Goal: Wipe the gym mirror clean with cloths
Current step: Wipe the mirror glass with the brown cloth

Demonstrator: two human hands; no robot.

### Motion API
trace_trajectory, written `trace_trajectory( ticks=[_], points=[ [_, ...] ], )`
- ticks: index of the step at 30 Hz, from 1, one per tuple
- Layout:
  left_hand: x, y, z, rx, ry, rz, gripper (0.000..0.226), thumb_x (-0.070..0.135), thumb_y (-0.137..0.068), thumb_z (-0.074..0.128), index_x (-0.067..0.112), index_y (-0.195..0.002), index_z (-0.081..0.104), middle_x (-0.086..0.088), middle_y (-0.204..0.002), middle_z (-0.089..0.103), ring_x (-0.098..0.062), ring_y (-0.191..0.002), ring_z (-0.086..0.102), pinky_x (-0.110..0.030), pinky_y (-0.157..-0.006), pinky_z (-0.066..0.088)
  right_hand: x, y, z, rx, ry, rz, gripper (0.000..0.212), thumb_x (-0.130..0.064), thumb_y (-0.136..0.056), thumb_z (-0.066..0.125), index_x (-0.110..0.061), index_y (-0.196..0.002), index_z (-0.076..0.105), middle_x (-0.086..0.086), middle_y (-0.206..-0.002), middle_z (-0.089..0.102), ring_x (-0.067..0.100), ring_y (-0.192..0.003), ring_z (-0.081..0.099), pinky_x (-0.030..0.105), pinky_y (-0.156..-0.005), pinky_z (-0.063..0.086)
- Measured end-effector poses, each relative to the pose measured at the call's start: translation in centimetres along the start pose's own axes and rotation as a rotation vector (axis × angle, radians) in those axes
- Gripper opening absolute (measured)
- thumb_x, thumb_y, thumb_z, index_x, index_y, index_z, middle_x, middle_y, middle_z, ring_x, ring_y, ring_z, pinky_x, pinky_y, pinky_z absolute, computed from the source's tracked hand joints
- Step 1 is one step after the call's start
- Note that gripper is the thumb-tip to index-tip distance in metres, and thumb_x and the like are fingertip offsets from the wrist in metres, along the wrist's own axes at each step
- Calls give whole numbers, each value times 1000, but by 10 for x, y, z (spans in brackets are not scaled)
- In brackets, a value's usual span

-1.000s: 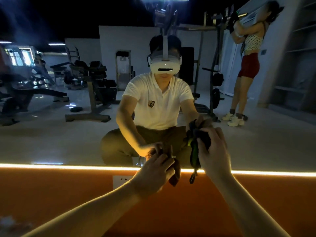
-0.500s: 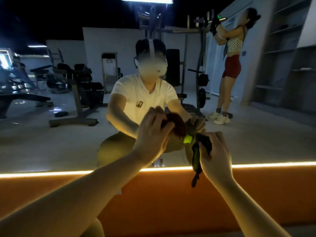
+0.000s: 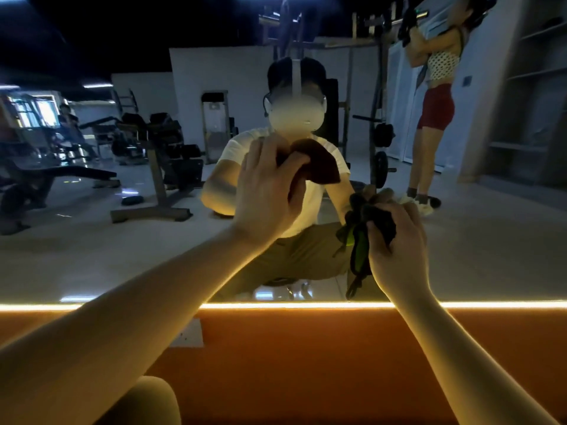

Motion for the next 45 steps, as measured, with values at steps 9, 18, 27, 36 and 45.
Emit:
trace_trajectory(
  ticks=[9,18,27,36,45],
  points=[
    [39,196,54,-494,64,361,42,22,-81,75,18,-120,59,-12,-119,50,-29,-105,50,-46,-78,61,21,-2,-10,-80,-3,24,25,-12,-94,64,-10,-119,59,8,-124,53,11,-106,54,10,-82,41],
    [33,28,38,-28,-17,39,38,24,-90,74,19,-124,56,-18,-126,55,-33,-115,51,-41,-97,42,42,-9,-27,-49,-27,-75,25,-1,-91,66,-7,-116,61,7,-120,55,-5,-96,52,7,-84,44],
    [73,174,73,-437,-23,413,39,24,-84,75,22,-118,55,-11,-117,55,-26,-108,50,-45,-82,61,65,-6,-48,-89,-59,-64,23,-16,-94,61,-8,-116,61,-1,-120,50,0,-96,51,14,-77,46],
    [63,-2,38,54,-113,-78,28,30,-93,65,23,-119,58,-12,-124,49,-29,-111,48,-34,-93,38,73,-7,-52,-72,-121,-81,22,-7,-95,62,-8,-117,61,-1,-123,53,2,-101,54,11,-79,47],
    [116,135,79,-583,-59,417,39,31,-88,76,22,-125,67,-7,-131,58,-27,-120,51,-46,-98,55,63,-4,-45,-72,-122,-77,19,-12,-97,63,-9,-115,59,-1,-118,53,9,-97,56,6,-76,43]
  ],
)
Point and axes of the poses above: each hand's wrist, its own y-axis away from the middle knuckle, its own z-axis out of the palm, x = y × z, the point moved 3 cm from there along -y, towards the middle knuckle
